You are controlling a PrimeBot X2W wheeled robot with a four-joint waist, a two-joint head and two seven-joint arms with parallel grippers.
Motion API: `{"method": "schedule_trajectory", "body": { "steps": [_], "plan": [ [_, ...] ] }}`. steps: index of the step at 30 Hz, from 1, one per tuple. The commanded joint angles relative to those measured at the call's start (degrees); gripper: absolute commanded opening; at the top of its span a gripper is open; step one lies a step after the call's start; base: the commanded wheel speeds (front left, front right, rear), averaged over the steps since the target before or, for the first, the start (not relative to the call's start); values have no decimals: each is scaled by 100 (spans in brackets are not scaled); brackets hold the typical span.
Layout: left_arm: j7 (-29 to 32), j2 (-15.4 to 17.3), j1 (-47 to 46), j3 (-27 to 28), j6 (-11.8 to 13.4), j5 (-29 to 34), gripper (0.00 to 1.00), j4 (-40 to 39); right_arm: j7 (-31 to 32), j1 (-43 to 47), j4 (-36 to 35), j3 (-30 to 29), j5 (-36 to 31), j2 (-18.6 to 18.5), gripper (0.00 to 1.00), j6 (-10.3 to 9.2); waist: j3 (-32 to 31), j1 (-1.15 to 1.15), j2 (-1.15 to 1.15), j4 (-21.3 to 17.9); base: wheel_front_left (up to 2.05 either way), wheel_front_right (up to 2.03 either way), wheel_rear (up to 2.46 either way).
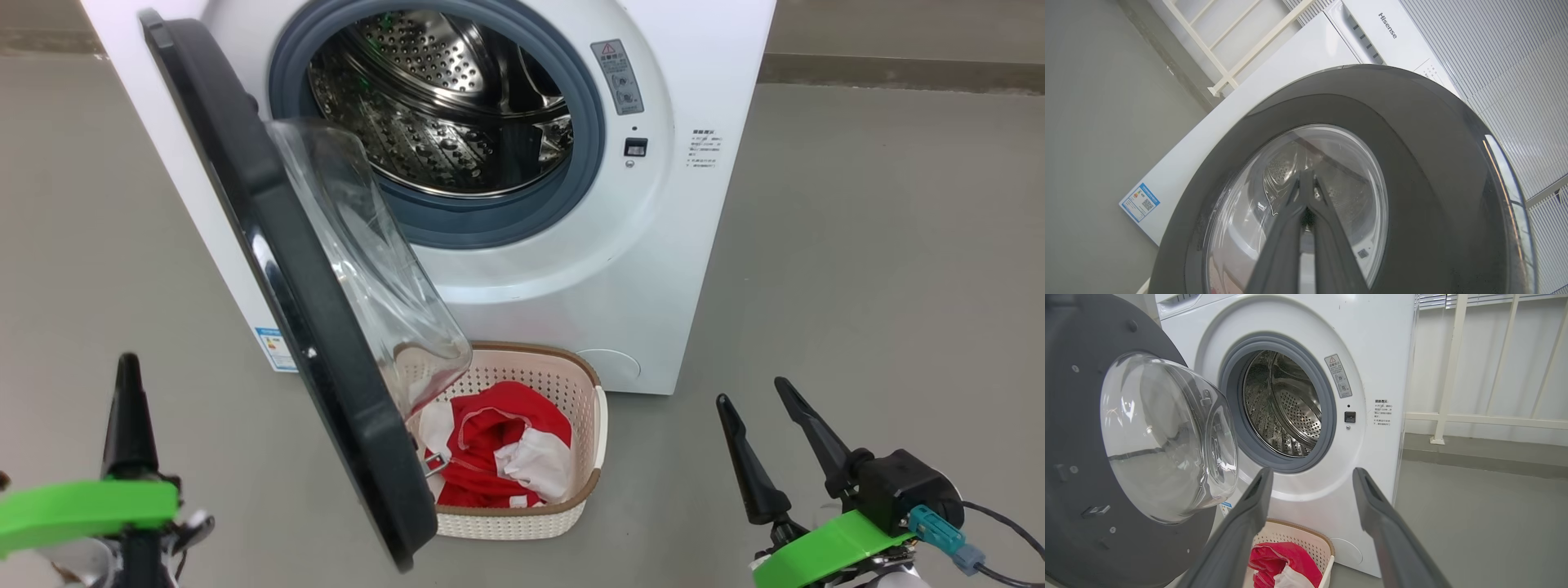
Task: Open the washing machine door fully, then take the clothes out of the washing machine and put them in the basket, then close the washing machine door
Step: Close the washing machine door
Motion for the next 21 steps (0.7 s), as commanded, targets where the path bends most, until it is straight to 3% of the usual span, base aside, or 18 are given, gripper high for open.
{"method": "schedule_trajectory", "body": {
  "steps": [1, 11, 16, 21],
  "plan": [
    [154, 89, -258, 169, 155, -345, 0, -267, -37, -43, -165, 93, 66, 3, 100, 37, 3, 0, 0, -10, 0, 0, 0],
    [1514, 88, -316, -144, 1570, -2718, 0, -1393, -37, -17, -262, 6, 86, 3, 100, 37, 27, 0, 0, -61, 0, 0, 0],
    [1636, 88, -245, -283, 1984, -3368, 0, -1939, -37, -38, -268, 39, 90, 3, 100, 37, 63, 0, 0, -158, 0, 0, 0],
    [1612, 88, -155, -432, 2178, -3688, 0, -2306, -37, -51, -267, 52, 60, 3, 100, 37, 138, 0, 0, -314, 0, 0, 0]
  ]
}}
